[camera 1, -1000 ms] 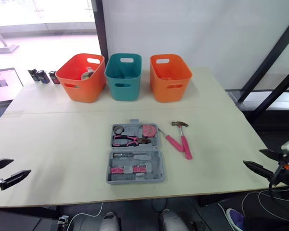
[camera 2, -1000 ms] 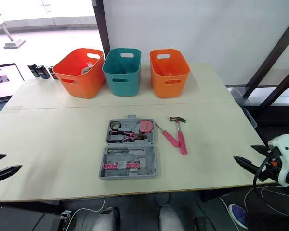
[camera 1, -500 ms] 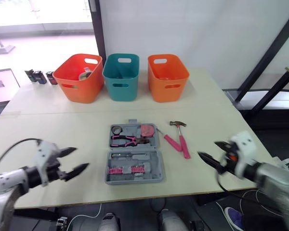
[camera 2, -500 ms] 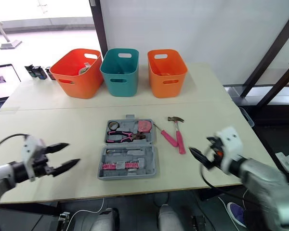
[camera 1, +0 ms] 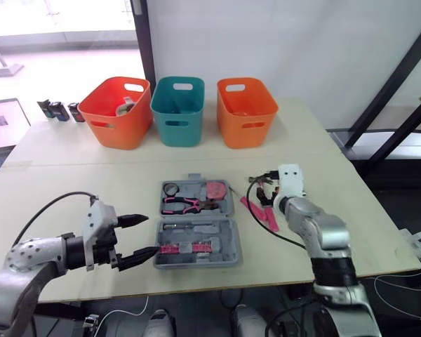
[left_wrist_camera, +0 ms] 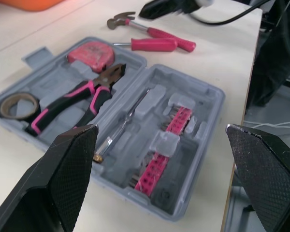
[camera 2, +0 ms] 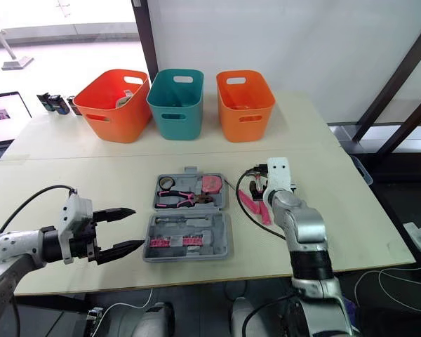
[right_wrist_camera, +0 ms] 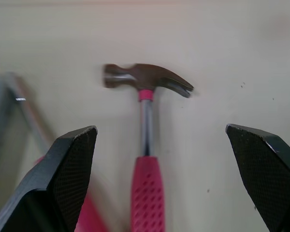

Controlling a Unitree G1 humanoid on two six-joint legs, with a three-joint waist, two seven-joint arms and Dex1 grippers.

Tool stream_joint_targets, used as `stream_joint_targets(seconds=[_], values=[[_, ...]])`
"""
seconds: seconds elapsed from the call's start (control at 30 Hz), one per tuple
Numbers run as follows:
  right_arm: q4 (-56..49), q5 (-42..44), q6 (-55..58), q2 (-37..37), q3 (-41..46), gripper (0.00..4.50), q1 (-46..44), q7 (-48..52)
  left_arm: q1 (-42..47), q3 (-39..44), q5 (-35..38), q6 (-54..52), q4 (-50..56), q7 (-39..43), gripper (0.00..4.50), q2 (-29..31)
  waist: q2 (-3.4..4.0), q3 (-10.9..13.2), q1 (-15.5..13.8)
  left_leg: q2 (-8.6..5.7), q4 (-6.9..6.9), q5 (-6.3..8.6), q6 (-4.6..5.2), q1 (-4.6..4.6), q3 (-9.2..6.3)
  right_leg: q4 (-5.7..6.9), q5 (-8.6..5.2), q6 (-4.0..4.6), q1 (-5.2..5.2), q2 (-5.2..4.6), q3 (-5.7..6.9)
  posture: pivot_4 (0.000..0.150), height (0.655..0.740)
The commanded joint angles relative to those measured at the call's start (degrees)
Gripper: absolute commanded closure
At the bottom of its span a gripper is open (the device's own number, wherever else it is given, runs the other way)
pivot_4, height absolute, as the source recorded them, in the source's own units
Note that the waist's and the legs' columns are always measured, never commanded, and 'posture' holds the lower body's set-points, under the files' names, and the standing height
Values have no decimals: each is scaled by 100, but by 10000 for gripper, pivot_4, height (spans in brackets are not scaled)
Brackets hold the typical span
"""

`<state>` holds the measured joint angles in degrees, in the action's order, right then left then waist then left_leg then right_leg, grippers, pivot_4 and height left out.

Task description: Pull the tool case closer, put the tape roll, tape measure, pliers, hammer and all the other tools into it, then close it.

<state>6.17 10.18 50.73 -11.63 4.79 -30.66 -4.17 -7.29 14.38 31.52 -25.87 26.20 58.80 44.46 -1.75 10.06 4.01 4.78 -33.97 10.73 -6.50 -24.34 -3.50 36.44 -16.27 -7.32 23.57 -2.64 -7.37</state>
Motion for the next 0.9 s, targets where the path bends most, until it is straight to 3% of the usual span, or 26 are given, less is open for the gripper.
stream_joint_targets(seconds=[0.03,0.17,0.23,0.3,0.5,0.67,0.9], values=[[942,-222,-604,67,-74,0,-422,95,-66,134,76,-6,257,-173,646,8,0,0,7,0,0,0,0,1,0,0,2,-3,0,1,0,1500,7400],[1850,-336,-1008,142,-52,0,-752,137,-146,206,125,-18,321,-257,646,47,3,2,22,1,0,0,1,3,-1,3,4,-8,0,2,0,1500,7400],[2175,-393,-1182,139,-26,5330,-839,128,-211,219,100,-13,366,-333,0,42,3,2,26,1,-2,-1,1,6,-1,8,5,-9,-1,3,0,1500,7400],[2397,-400,-1324,129,25,13311,-895,143,-271,241,118,-19,416,-393,0,27,3,1,24,1,-6,-1,1,7,-2,12,5,-8,-3,3,0,1500,7400],[2502,-343,-1511,118,54,43457,-919,299,-370,232,114,2,406,-483,0,44,3,1,-3,0,-14,-1,1,13,-4,15,4,-7,-11,3,0,1500,7400],[1930,-286,-1359,61,156,44797,-759,356,-327,160,114,-5,371,-508,0,41,6,3,1,1,-13,-1,1,12,-4,16,4,-7,-9,4,0,1500,7400],[-903,-183,183,26,335,44797,294,186,-53,20,154,23,145,-430,0,5,27,16,-7,0,0,-1,1,-4,-8,22,-4,-19,13,4,0,1500,7400]])
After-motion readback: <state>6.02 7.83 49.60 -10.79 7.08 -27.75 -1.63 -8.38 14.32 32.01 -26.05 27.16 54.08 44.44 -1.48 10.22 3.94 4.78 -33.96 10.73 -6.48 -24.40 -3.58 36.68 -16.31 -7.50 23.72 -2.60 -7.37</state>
